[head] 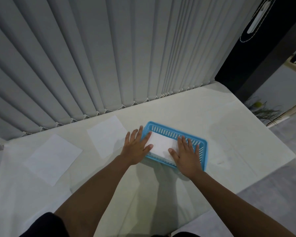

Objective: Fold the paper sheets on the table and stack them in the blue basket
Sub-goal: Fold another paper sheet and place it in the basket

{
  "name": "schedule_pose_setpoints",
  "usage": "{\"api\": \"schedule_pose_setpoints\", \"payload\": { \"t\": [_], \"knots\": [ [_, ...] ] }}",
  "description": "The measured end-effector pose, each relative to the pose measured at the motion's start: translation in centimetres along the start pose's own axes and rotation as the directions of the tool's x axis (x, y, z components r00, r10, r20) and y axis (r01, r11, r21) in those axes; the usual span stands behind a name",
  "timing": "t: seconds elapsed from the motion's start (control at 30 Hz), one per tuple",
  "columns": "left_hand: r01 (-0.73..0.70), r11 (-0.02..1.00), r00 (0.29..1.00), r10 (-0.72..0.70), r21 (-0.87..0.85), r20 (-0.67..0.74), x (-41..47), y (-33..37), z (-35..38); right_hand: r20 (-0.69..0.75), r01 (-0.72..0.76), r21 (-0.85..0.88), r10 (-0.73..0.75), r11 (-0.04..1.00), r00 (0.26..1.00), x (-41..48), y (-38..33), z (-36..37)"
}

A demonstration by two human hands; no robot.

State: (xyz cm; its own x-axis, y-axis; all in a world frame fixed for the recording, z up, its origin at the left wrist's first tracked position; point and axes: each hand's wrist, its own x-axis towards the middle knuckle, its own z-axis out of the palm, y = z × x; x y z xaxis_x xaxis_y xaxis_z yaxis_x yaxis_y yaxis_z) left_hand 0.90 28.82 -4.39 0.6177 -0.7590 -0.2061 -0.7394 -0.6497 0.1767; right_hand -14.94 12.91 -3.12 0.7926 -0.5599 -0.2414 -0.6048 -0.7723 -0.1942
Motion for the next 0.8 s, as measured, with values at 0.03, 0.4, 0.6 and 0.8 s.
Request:
{"api": "schedule_pose_setpoints", "payload": {
  "t": [0.03,0.4,0.6,0.8],
  "knots": [
    [0.027,0.999,0.999,-0.029,-0.034,-0.035,-0.1,-0.5,-0.5,-0.027,0.026,-0.012,-0.026,1.0,0.999,0.5,-0.4,-0.4],
    [0.419,0.905,0.907,-0.414,-0.079,0.075,-2.6,-11.5,-2.0,0.005,0.362,0.009,-0.362,0.932,0.932,8.5,-11.6,-1.4],
    [0.519,0.847,0.85,-0.496,-0.114,0.18,-2.5,-15.8,-2.4,0.123,0.482,-0.093,-0.47,0.871,0.874,13.5,-18.4,0.0],
    [0.558,0.775,0.829,-0.54,-0.297,0.146,-0.4,-18.2,-2.8,0.23,0.544,-0.145,-0.506,0.826,0.831,17.0,-23.0,2.1]
  ]
}}
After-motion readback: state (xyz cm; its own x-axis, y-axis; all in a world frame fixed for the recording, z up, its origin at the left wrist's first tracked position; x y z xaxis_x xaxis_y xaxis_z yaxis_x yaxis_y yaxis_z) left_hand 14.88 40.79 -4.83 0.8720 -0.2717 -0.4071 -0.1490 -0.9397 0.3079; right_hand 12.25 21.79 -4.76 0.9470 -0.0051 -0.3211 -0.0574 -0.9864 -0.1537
